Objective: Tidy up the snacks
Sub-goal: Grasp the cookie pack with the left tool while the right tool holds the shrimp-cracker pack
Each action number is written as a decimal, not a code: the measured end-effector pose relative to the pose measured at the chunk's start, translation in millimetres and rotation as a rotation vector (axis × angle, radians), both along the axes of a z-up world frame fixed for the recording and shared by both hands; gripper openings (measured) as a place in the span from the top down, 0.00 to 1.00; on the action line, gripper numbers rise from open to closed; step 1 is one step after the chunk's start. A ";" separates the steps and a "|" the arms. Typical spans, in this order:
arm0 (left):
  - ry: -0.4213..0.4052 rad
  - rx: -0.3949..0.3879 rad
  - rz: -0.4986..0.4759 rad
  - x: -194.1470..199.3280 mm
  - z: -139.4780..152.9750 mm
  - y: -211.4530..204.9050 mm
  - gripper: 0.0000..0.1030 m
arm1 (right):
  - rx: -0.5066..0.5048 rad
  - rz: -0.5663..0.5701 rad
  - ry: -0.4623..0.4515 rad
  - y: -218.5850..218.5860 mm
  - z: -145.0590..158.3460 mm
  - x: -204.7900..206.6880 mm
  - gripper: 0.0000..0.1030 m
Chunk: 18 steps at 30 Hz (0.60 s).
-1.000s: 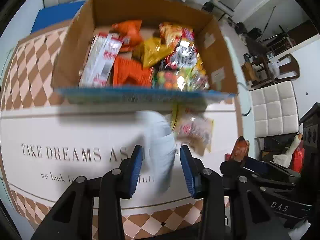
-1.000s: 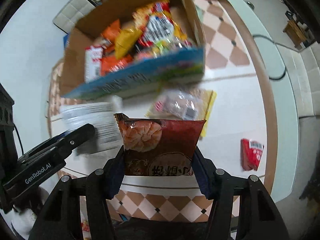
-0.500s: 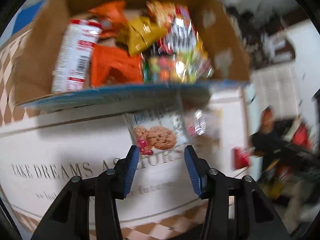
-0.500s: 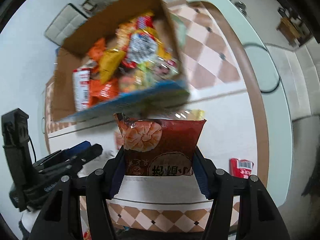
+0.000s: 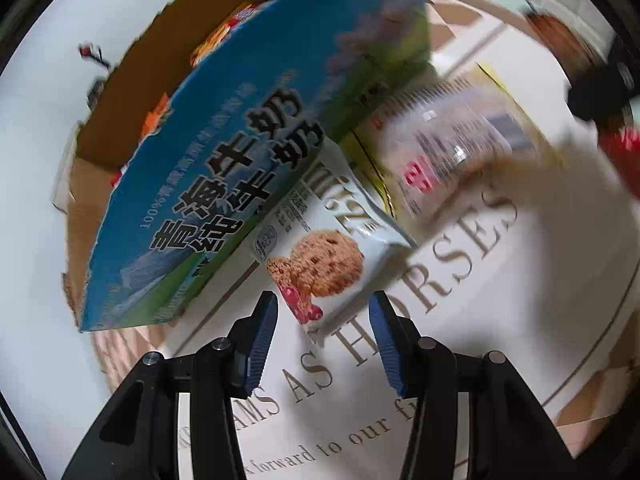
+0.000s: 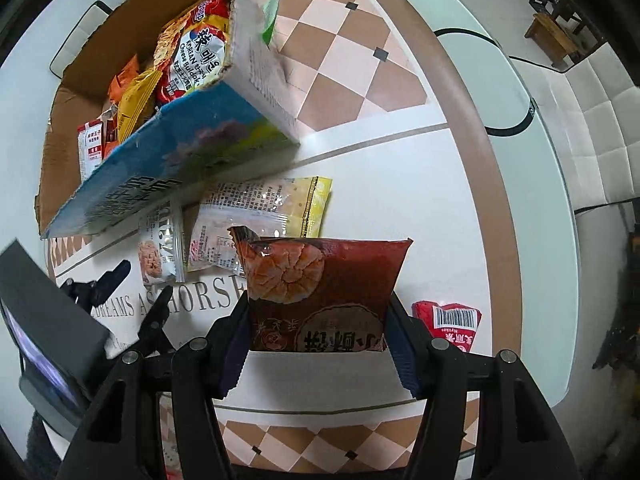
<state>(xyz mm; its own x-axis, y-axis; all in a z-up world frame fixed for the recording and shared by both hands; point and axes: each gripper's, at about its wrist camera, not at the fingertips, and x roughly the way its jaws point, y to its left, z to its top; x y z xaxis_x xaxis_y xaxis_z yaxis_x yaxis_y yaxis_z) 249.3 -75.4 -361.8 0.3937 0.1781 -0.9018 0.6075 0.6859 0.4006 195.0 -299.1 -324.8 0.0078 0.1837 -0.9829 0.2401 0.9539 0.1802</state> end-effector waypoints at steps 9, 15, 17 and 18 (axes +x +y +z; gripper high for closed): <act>-0.104 0.122 -0.083 -10.2 -23.8 -21.2 0.52 | 0.001 0.024 -0.012 -1.1 -22.0 -14.4 0.38; -0.150 0.157 -0.174 -1.7 -29.4 -35.8 0.50 | 0.002 0.027 -0.025 -5.2 -24.9 -19.8 0.38; -0.166 0.163 -0.207 -5.0 -32.5 -38.8 0.54 | 0.002 0.020 -0.036 -7.5 -24.1 -20.2 0.38; -0.160 0.160 -0.212 -5.5 -33.1 -39.0 0.69 | 0.003 0.018 -0.041 -8.3 -23.3 -20.6 0.38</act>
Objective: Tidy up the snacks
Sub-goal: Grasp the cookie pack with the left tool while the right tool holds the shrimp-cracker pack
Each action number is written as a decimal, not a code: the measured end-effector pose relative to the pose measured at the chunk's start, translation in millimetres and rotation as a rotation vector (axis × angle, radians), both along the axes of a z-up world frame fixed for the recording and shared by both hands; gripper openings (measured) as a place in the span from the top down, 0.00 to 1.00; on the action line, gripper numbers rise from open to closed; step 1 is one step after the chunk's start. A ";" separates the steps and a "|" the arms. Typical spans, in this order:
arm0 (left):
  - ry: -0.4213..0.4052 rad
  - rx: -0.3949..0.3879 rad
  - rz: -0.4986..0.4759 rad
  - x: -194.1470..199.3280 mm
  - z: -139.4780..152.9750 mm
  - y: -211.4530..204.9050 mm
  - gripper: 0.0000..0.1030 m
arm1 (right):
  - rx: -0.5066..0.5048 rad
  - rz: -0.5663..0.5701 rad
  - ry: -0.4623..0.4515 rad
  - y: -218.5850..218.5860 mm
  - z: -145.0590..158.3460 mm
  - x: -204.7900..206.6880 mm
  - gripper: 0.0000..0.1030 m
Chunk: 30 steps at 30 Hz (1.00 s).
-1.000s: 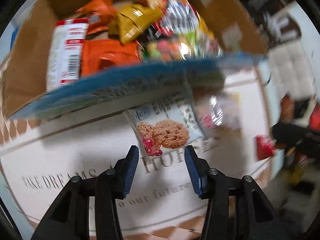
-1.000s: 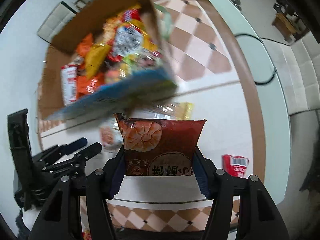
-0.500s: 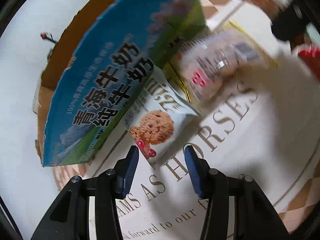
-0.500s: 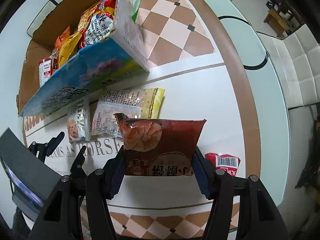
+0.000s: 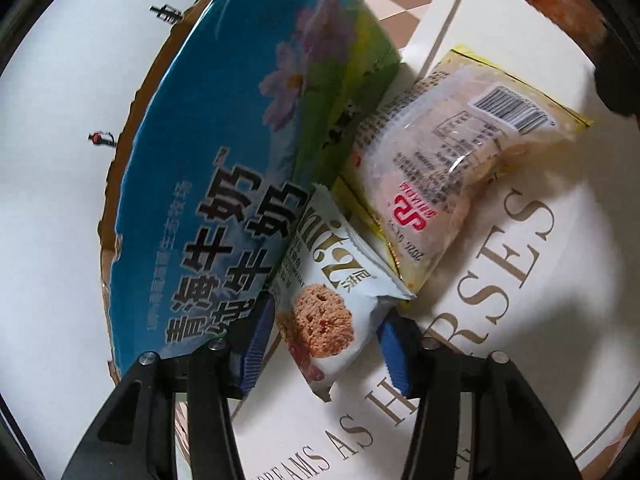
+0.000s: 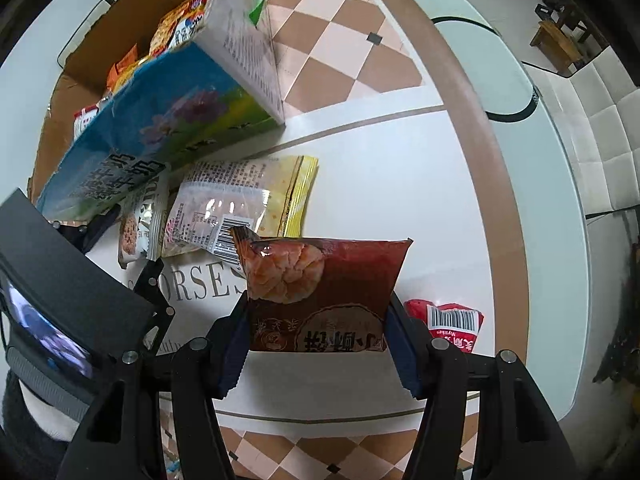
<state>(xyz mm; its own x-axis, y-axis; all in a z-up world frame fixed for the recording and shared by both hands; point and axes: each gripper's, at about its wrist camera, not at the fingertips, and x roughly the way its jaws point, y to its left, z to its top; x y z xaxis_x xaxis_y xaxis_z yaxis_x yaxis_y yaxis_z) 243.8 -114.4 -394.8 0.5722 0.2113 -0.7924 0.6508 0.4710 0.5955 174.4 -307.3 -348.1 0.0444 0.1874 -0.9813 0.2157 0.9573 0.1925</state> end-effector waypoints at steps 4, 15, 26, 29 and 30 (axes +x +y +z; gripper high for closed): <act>0.005 -0.022 0.010 -13.2 2.3 -10.5 0.73 | 0.005 0.001 -0.013 2.3 3.9 -4.5 0.38; 0.374 -0.430 0.396 -11.4 53.0 30.3 0.75 | 0.034 0.039 -0.015 6.1 28.3 -11.2 0.38; 0.550 -0.629 0.681 49.6 44.4 90.5 0.73 | 0.072 0.032 -0.034 15.0 46.4 -2.7 0.38; 0.547 -0.627 0.667 56.4 44.0 90.3 0.72 | 0.070 0.022 -0.037 15.4 47.3 -1.6 0.38; 0.545 -0.622 0.657 59.5 43.3 88.4 0.72 | 0.071 0.018 -0.035 14.9 46.9 -1.7 0.38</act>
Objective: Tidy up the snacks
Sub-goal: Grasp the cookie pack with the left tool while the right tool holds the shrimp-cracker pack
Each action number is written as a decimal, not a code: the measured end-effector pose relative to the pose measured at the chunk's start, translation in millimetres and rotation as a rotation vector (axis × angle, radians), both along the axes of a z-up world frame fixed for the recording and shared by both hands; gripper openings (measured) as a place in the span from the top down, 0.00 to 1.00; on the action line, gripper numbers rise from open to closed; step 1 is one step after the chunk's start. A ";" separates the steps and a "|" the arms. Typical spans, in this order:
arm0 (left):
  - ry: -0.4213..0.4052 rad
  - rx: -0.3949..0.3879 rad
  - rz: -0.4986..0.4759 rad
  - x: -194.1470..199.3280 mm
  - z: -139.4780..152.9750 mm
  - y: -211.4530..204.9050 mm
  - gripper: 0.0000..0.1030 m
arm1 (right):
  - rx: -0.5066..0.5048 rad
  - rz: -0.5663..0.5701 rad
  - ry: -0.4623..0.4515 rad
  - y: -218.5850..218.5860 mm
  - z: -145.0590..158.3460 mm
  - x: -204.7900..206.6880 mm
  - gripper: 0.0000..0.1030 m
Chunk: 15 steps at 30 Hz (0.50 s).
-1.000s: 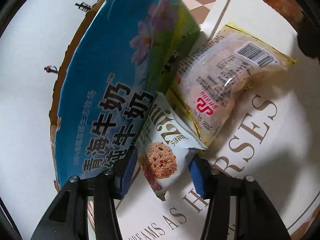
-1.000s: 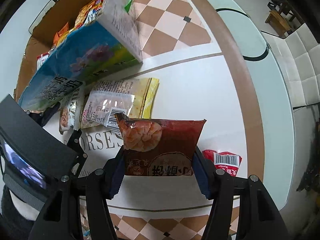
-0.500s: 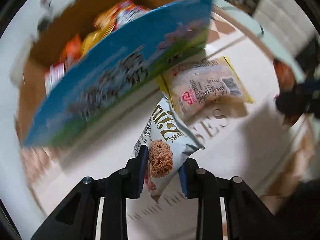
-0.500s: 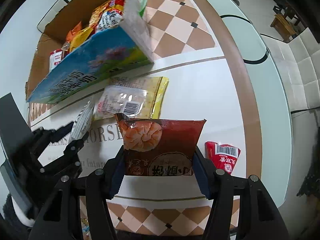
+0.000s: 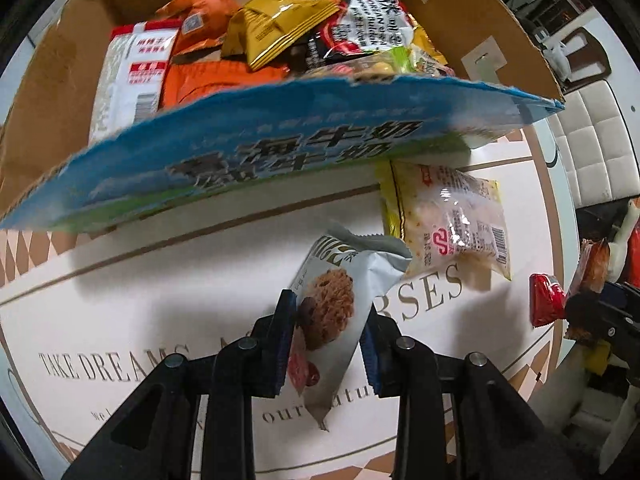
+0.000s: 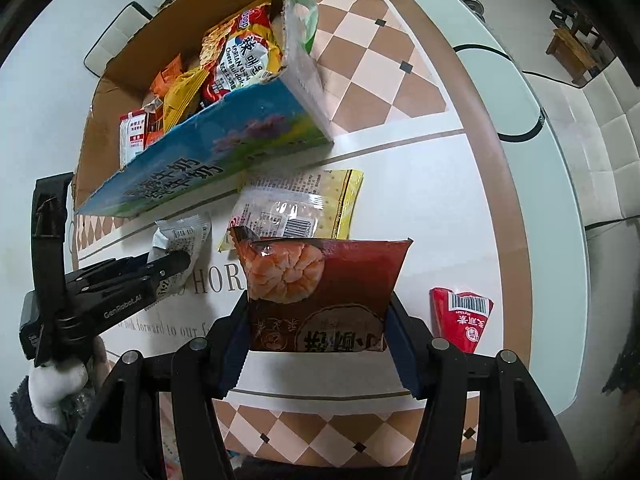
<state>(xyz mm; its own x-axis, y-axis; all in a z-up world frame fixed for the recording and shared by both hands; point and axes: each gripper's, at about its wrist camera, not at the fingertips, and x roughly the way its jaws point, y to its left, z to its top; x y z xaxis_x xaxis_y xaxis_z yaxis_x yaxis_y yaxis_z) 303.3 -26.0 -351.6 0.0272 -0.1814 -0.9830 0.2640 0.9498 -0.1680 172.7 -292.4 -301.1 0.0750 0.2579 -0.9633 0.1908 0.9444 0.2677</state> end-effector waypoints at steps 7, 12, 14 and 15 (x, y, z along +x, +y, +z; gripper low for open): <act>-0.036 0.033 -0.064 12.7 -3.5 -22.5 0.74 | 0.003 -0.029 0.024 -3.9 -8.0 -4.7 0.38; -0.043 0.006 -0.040 6.5 0.8 -18.0 0.78 | 0.000 -0.033 0.022 -4.1 -4.1 -7.3 0.38; -0.042 -0.017 -0.019 2.9 11.1 -8.4 0.79 | -0.001 -0.028 0.012 -3.1 1.5 -5.5 0.38; -0.044 -0.024 -0.014 2.0 14.4 -7.5 0.79 | -0.003 -0.024 0.006 -2.3 4.6 -4.7 0.38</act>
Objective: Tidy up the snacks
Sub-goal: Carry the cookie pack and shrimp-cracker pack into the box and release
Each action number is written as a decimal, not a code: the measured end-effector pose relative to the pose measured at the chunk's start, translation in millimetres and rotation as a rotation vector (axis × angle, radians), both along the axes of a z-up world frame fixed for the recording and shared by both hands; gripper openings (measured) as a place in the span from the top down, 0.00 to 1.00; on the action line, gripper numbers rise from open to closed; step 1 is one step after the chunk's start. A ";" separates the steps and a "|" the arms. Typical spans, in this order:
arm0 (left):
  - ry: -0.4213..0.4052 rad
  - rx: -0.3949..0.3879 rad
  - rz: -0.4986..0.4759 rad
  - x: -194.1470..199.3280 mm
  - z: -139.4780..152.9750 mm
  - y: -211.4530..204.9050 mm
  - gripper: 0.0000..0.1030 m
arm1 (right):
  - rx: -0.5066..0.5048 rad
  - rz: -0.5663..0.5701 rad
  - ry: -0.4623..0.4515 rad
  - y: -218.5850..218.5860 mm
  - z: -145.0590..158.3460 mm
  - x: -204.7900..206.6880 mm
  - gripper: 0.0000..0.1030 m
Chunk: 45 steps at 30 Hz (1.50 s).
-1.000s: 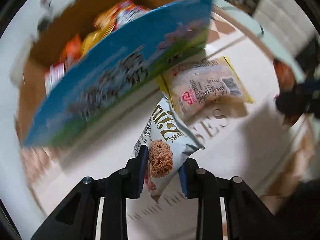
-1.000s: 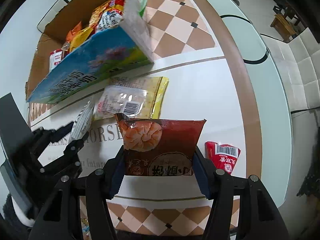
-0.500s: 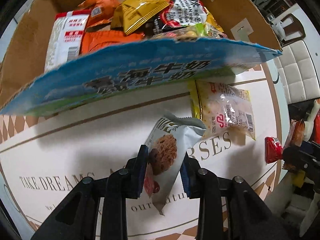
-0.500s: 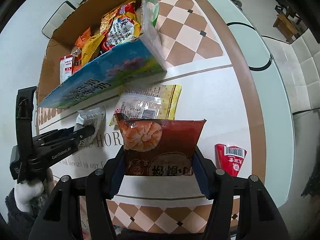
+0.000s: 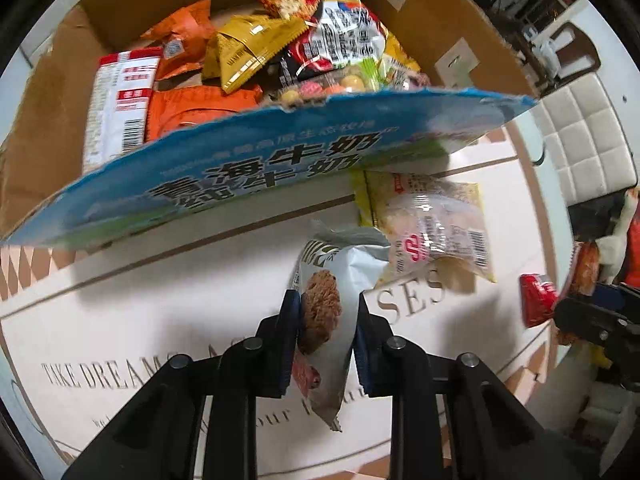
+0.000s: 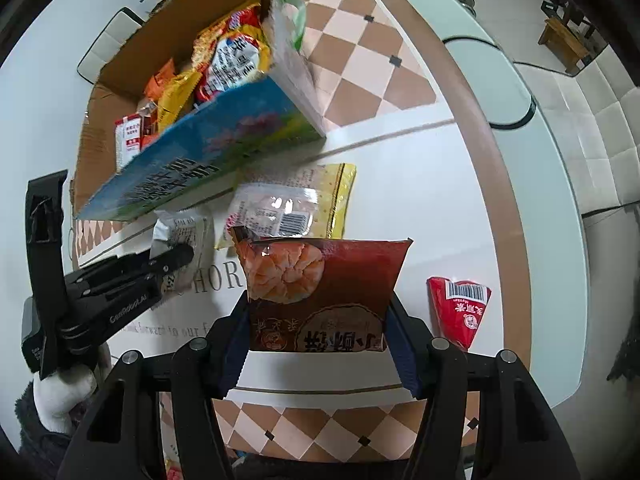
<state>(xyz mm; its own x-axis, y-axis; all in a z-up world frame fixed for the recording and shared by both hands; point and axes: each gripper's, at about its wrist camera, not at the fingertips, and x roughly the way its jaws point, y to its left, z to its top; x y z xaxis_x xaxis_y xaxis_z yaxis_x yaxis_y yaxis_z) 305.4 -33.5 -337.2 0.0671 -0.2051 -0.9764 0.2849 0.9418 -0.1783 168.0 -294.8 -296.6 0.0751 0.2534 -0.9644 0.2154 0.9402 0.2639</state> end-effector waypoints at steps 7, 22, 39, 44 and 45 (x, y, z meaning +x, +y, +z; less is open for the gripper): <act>-0.021 -0.140 0.085 -15.1 60.2 27.6 0.79 | 0.026 0.022 -0.031 8.1 25.6 13.8 0.38; -0.152 -0.246 0.219 125.9 153.1 70.8 0.79 | 0.074 0.131 -0.185 74.9 96.1 165.3 0.38; 0.031 -0.077 0.309 249.0 54.8 124.6 0.48 | 0.019 0.226 0.021 152.0 -20.2 310.7 0.14; 0.004 -0.055 0.294 245.7 60.7 122.7 0.17 | -0.027 0.218 0.026 146.3 -23.5 310.8 0.11; 0.000 -0.062 0.288 244.8 61.8 122.3 0.17 | -0.036 0.218 0.027 144.1 -23.2 310.0 0.11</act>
<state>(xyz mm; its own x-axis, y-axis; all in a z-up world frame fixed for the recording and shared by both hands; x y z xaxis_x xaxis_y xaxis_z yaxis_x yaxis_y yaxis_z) 550.2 88.8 -275.4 0.1313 -0.2369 -0.9626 0.0070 0.9712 -0.2381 478.0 -150.7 -319.8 -0.0031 0.2260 -0.9741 0.0126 0.9741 0.2259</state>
